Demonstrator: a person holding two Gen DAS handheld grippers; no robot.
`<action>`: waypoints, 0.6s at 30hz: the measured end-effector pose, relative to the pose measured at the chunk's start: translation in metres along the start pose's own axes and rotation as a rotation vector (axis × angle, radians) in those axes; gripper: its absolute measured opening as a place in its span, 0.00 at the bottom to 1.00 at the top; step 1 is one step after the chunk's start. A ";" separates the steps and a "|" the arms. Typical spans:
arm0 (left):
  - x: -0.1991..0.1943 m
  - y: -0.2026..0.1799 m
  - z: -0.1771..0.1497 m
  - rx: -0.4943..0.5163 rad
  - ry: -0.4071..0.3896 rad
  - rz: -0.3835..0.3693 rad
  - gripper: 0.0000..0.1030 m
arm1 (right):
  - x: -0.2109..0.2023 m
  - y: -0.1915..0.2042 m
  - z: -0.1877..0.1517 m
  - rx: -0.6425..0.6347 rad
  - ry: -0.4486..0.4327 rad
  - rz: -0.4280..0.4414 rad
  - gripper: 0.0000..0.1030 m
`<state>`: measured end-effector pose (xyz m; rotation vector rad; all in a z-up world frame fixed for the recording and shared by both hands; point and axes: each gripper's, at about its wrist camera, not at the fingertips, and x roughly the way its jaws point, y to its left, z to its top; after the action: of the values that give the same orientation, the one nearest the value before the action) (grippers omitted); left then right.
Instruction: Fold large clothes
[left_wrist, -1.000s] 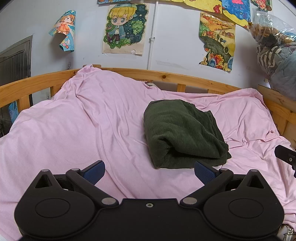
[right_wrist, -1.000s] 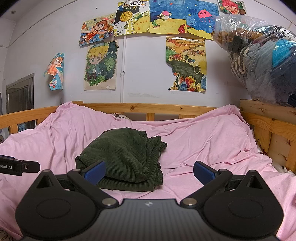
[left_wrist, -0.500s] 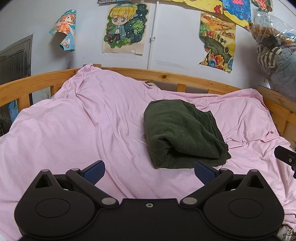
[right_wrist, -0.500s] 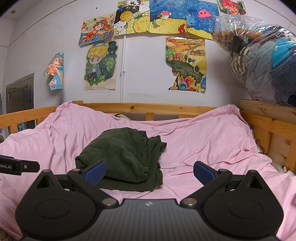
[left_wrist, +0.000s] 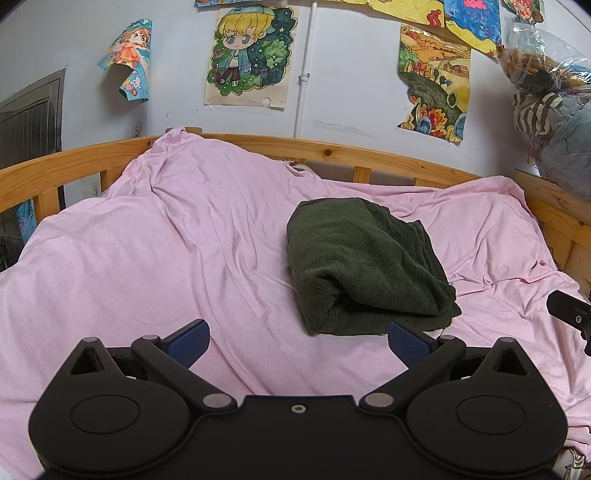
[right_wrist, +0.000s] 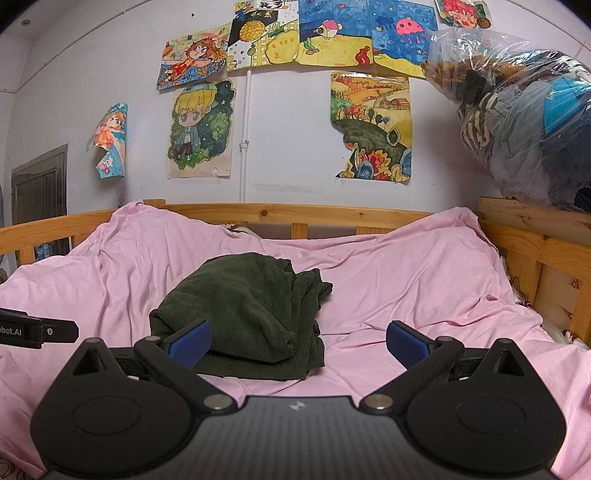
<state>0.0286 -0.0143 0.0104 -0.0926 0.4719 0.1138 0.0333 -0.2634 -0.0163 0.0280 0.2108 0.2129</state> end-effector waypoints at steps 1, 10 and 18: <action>0.000 0.000 0.000 0.000 0.000 0.001 0.99 | 0.000 0.000 0.000 0.000 0.000 0.000 1.00; 0.000 0.000 0.000 0.000 0.000 0.000 0.99 | 0.000 0.000 0.001 -0.001 0.001 0.000 1.00; 0.003 -0.006 0.000 0.068 0.039 0.058 0.99 | 0.002 -0.003 -0.002 -0.003 0.006 0.001 1.00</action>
<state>0.0320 -0.0197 0.0095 -0.0143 0.5172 0.1527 0.0349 -0.2655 -0.0192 0.0245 0.2168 0.2142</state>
